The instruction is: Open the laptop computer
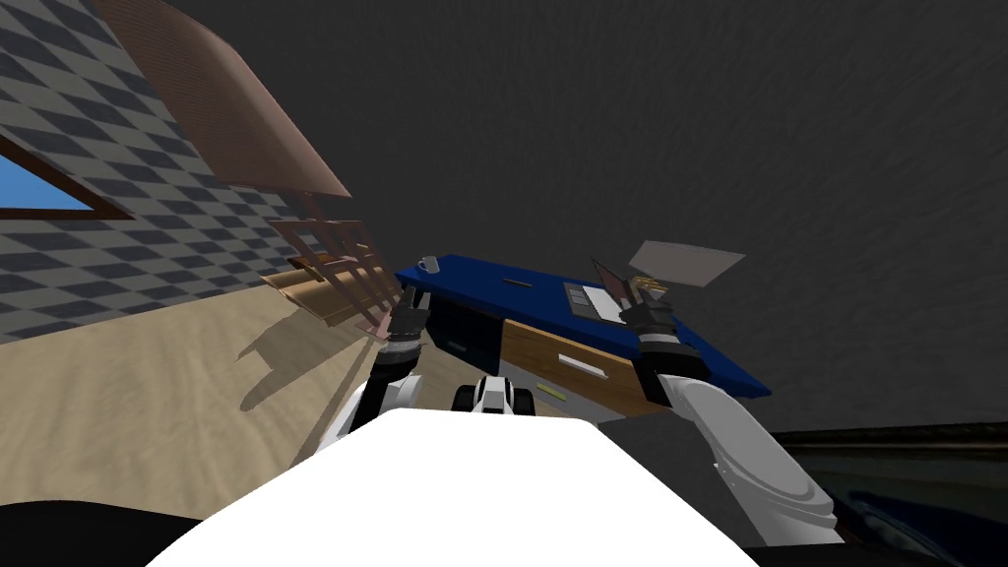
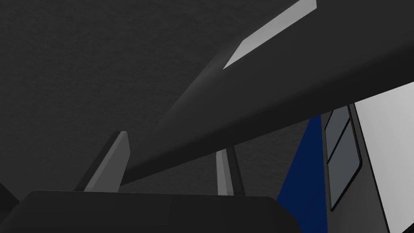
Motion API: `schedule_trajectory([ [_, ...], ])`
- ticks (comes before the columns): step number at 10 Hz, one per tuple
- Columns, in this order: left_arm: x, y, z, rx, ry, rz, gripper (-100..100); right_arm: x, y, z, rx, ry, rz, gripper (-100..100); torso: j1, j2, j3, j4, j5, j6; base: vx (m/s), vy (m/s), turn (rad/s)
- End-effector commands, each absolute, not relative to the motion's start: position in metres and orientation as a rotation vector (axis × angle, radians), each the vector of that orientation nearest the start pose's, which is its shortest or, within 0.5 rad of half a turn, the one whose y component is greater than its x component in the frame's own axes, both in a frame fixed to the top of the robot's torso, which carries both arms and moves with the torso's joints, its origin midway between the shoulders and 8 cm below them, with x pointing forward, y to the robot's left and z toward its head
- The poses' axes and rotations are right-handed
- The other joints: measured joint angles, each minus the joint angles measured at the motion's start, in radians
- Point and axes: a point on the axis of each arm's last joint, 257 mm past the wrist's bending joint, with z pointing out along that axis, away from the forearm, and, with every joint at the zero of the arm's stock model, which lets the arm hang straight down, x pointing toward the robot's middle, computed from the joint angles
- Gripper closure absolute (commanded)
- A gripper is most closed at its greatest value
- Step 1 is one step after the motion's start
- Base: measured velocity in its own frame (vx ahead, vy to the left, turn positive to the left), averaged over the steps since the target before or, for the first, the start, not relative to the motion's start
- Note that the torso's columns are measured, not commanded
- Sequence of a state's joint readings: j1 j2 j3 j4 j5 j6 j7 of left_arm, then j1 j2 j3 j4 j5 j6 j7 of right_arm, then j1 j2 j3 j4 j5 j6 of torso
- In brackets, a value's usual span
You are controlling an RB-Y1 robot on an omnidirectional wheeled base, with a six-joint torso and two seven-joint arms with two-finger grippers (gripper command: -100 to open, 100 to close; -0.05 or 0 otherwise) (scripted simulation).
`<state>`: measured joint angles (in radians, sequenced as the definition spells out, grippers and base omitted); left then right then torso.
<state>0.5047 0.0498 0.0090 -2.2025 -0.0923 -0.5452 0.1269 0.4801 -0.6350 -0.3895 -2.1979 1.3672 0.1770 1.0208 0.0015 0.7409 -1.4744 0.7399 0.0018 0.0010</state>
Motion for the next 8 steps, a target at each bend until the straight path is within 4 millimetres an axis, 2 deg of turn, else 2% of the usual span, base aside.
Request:
schedule_trajectory([
  [1, 0.352, 0.269, -0.005, -0.644, 0.706, -1.347, 0, 0.388, -0.453, 0.009, -0.945, 1.019, -1.593, 100, 0.000, 0.000, 0.000, 0.000, 0.000, 0.000, -0.018, -0.025, 0.071],
  [2, 0.352, 0.269, -0.005, -0.644, 0.706, -1.347, 0, 0.388, -0.453, 0.009, -0.947, 1.018, -1.595, 100, 0.001, 0.000, 0.000, 0.000, 0.000, -0.001, -0.007, -0.009, 0.027],
  [5, 0.352, 0.269, -0.005, -0.644, 0.706, -1.347, 0, 0.383, -0.435, 0.000, -1.046, 0.964, -1.674, 100, 0.001, 0.000, 0.000, 0.000, 0.000, -0.001, -0.014, -0.019, 0.054],
  [7, 0.352, 0.269, -0.005, -0.644, 0.706, -1.347, 0, 0.384, -0.436, -0.001, -1.043, 0.972, -1.666, 100, 0.001, -0.001, 0.000, 0.000, 0.000, -0.001, -0.012, -0.008, 0.028],
  [8, 0.352, 0.269, -0.005, -0.644, 0.706, -1.347, 0, 0.383, -0.431, -0.013, -1.118, 0.950, -1.715, 100, 0.001, -0.001, -0.001, 0.000, 0.000, -0.001, -0.011, -0.020, 0.056],
])
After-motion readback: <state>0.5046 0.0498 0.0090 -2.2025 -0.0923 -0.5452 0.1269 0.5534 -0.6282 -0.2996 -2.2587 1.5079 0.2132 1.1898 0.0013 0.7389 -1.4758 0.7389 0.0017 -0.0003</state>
